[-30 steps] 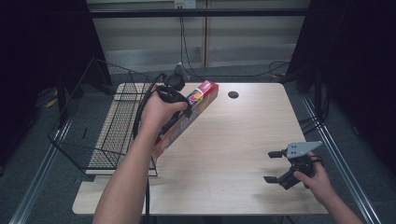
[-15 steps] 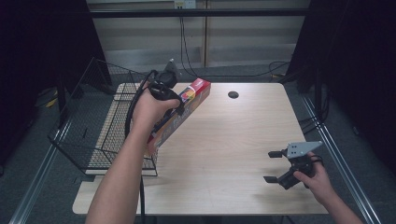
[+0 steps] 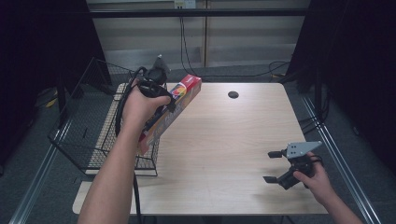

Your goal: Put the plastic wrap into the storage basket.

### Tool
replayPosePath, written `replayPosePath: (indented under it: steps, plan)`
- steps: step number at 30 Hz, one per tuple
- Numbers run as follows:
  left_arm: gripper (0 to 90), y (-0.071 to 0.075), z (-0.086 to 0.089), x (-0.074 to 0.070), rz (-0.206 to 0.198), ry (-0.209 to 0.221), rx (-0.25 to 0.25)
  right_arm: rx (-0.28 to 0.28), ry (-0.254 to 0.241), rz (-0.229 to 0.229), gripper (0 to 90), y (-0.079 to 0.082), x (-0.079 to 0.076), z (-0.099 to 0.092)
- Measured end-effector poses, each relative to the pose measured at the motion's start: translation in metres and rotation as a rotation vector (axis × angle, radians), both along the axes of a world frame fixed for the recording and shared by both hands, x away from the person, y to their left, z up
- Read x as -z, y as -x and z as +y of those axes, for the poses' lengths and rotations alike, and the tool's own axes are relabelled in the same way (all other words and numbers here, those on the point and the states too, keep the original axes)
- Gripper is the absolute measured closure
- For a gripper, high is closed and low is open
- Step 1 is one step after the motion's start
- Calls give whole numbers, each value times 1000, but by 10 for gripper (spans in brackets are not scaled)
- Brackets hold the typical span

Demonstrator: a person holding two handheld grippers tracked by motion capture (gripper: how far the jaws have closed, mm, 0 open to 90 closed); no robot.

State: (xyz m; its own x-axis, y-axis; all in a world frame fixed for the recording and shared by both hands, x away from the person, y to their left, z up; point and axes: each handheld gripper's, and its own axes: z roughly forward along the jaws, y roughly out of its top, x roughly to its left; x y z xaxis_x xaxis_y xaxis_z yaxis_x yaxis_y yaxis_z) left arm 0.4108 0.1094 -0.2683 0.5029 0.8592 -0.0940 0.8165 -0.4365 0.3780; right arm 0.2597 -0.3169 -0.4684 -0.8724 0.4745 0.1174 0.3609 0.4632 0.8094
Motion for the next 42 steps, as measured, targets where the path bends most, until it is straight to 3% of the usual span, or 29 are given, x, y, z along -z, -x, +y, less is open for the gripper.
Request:
replayPosePath:
  steps: [21, 25, 31, 34, 42]
  plan:
    - [454, 2, 32, -14, -12, 2, -98, -2, 6, 0, 32, -1, 1, 1]
    - [454, 2, 38, -17, -14, -15, -97, 1, -1, 0, 31, -1, 1, 0]
    - [454, 2, 46, -19, -18, 8, -126, 1, -3, 7, 31, -1, 1, 1]
    - [453, 3, 49, -22, -22, -6, -125, 2, -2, 1, 31, -2, 1, 0]
    - [454, 5, 61, -25, -24, 5, -167, -1, -4, 8, 31, -1, 1, 0]
